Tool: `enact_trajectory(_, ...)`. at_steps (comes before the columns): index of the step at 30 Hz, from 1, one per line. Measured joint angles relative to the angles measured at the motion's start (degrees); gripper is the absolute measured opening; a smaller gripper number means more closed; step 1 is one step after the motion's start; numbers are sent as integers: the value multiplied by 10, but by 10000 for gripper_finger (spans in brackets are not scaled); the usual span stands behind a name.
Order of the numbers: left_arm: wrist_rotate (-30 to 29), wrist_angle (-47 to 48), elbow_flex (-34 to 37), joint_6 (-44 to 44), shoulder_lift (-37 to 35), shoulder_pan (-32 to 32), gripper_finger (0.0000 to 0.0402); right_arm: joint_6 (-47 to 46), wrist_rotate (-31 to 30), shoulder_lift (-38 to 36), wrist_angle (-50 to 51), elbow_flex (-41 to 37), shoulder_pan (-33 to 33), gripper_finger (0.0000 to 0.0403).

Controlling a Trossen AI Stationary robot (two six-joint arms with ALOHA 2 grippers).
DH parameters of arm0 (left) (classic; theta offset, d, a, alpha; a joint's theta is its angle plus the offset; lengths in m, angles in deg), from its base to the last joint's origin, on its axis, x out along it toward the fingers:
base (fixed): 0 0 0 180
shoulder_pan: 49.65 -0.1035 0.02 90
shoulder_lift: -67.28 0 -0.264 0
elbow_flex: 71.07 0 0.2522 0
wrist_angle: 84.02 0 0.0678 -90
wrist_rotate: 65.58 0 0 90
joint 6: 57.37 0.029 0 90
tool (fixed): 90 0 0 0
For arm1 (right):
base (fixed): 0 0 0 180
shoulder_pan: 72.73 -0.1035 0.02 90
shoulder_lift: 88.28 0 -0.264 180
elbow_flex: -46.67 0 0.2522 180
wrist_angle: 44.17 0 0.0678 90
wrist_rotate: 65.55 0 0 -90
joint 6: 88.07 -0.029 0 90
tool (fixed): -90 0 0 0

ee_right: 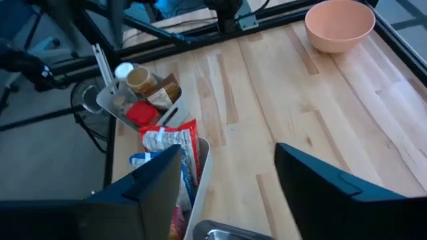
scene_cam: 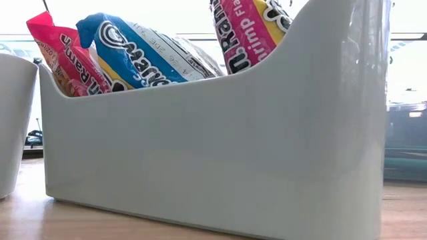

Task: Pick & Place Food Item
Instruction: Return to home position

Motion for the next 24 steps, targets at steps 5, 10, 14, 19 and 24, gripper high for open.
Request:
enact_trajectory(5, -26, 19, 1, 70, -38, -36, 130, -18, -6, -11, -1, 0, -3, 161)
enact_trajectory(10, -27, 17, 1, 246, -56, -71, 37, -20, -22, -14, -2, 0, -3, 39)
enact_trajectory(14, -17, 16, 1, 358, -62, -101, 8, -30, -60, -21, -18, 0, -7, 20)
enact_trajectory(19, 70, 15, 4, 394, -71, -152, 8, -32, -119, -43, -37, -2, -24, 20)
enact_trajectory(24, 159, -41, 54, 393, -103, -215, 8, -11, -129, -80, -96, -37, -47, 20)
